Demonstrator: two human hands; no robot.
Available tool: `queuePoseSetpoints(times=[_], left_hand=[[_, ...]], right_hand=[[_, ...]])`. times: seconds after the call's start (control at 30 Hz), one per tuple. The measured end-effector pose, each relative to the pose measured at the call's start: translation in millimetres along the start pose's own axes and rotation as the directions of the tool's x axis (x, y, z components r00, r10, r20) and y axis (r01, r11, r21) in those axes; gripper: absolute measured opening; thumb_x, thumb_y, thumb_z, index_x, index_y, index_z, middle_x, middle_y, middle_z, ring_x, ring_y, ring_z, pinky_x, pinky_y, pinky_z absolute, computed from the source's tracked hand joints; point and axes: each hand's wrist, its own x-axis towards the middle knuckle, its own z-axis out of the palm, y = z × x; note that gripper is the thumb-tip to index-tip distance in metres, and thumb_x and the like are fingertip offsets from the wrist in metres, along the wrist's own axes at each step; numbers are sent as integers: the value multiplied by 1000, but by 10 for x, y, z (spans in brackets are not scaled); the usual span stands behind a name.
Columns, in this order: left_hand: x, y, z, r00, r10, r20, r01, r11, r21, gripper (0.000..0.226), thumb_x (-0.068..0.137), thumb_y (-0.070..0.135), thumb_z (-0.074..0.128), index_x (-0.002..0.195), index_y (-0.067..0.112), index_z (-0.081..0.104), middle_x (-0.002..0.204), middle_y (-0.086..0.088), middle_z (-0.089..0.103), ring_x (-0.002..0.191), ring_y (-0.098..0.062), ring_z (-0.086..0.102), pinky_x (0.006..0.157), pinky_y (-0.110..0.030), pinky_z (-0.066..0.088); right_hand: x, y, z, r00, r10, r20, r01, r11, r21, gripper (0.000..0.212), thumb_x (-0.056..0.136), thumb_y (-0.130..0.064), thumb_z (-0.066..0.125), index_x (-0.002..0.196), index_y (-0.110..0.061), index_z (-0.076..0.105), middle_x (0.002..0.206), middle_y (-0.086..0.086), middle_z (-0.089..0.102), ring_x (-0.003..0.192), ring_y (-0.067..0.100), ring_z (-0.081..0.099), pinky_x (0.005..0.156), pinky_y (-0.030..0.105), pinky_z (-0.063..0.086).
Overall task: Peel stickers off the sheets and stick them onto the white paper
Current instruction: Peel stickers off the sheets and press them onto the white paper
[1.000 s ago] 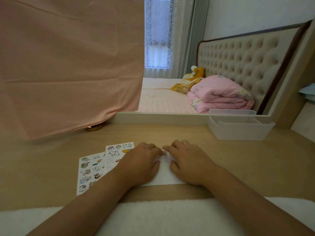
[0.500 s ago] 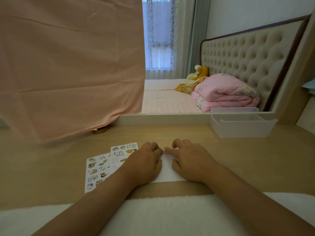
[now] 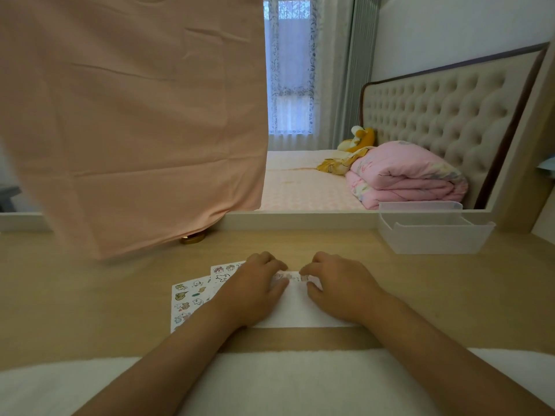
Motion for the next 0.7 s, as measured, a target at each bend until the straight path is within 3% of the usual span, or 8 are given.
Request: queuePoseSetpoints(times=[0.13,0.23,0.37,0.47,0.57,0.7], left_hand=[[-166,-223,-333,993,-103,-60,104,995,4,28,101,21,52,127,29,60,121,16,52,115,-3,45,99,-23,41],[-342,-426,-511,989,-148,-32,149,987,57,33,98,18,54,129,30,59,127,14,54,120,-6,47,105,-25,40],[-554,-566,-522,986,-146,83,133,980,150,55,92,44,55,144,30,47,147,12,42,135,-7,35,112,-25,31],[-643,-648,-431,984,-133,120,106,973,204,84,73,75,35,145,32,45,146,12,44,134,-9,37,110,-26,33],[-643,-710,-388,990,-122,76,108,981,161,75,73,78,35,131,36,56,127,14,54,119,-9,45,99,-27,40],[-598,-721,-397,997,-65,29,59,985,164,68,76,75,42,128,36,62,118,11,60,110,-10,51,94,-28,42]], right_hand=[[92,-189,-44,1000,-4,-14,6,995,100,32,99,-34,50,128,-35,65,117,-11,61,105,14,60,85,28,46],[210,-372,-48,999,-33,36,27,987,159,32,98,-34,55,129,-35,64,117,-12,62,108,11,58,87,27,44],[353,-630,29,989,-87,124,65,983,173,44,94,-42,61,137,-35,57,131,-11,54,119,12,54,96,31,45],[424,-740,118,980,-106,167,79,984,160,55,91,-49,63,143,-36,51,137,-11,48,124,12,51,101,33,44],[430,-753,181,980,-130,151,106,982,158,59,88,-54,64,144,-38,50,139,-16,47,123,8,51,101,30,44],[380,-715,220,982,-171,79,157,975,156,52,90,-54,62,140,-40,53,136,-19,53,121,5,52,99,26,44]])
